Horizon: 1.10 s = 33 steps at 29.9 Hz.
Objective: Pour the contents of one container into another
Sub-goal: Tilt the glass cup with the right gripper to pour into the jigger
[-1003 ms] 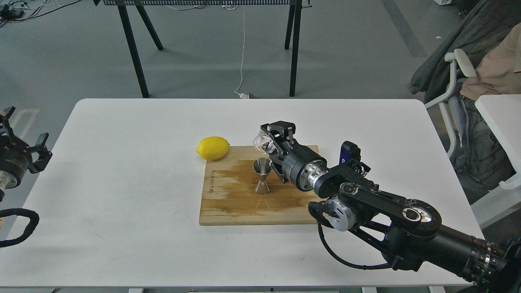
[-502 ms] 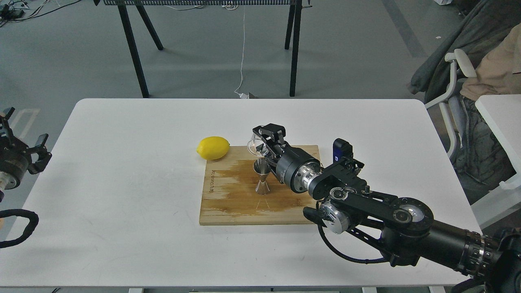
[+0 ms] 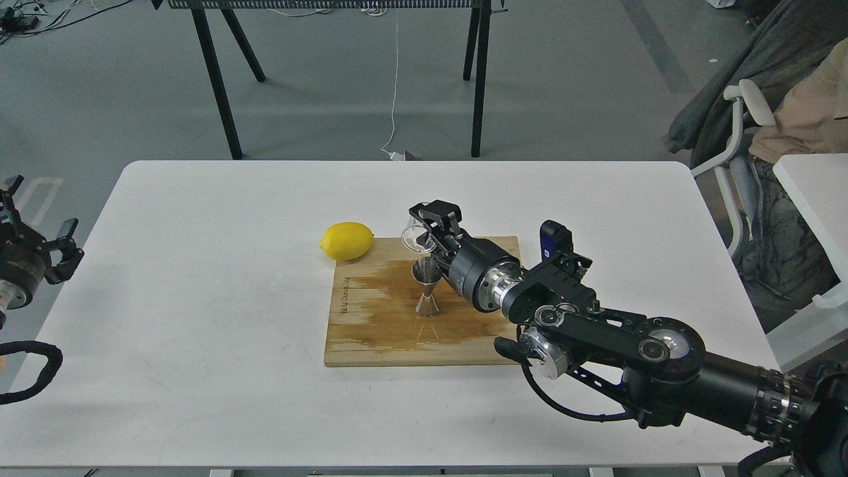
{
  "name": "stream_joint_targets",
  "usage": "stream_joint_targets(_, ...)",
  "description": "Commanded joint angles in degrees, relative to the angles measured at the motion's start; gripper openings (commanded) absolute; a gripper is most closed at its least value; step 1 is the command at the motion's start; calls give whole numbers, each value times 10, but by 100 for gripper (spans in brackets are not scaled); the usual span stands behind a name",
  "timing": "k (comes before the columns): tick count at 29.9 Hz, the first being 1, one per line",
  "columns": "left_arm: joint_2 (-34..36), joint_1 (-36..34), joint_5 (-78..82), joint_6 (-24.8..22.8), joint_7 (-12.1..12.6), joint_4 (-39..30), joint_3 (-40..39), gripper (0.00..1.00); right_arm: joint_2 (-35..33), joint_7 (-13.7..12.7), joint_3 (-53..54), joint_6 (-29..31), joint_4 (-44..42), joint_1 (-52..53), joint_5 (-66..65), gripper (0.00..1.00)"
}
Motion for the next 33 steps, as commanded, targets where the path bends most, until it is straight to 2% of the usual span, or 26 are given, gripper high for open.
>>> stream_joint_targets(1,0,0,0,0,0,0,0,97,-4,0,0,2,2,0,0,43)
stream_joint_targets(33,0,1,0,0,0,1,0,97,-26,1,-30,11,9,7,-32,43)
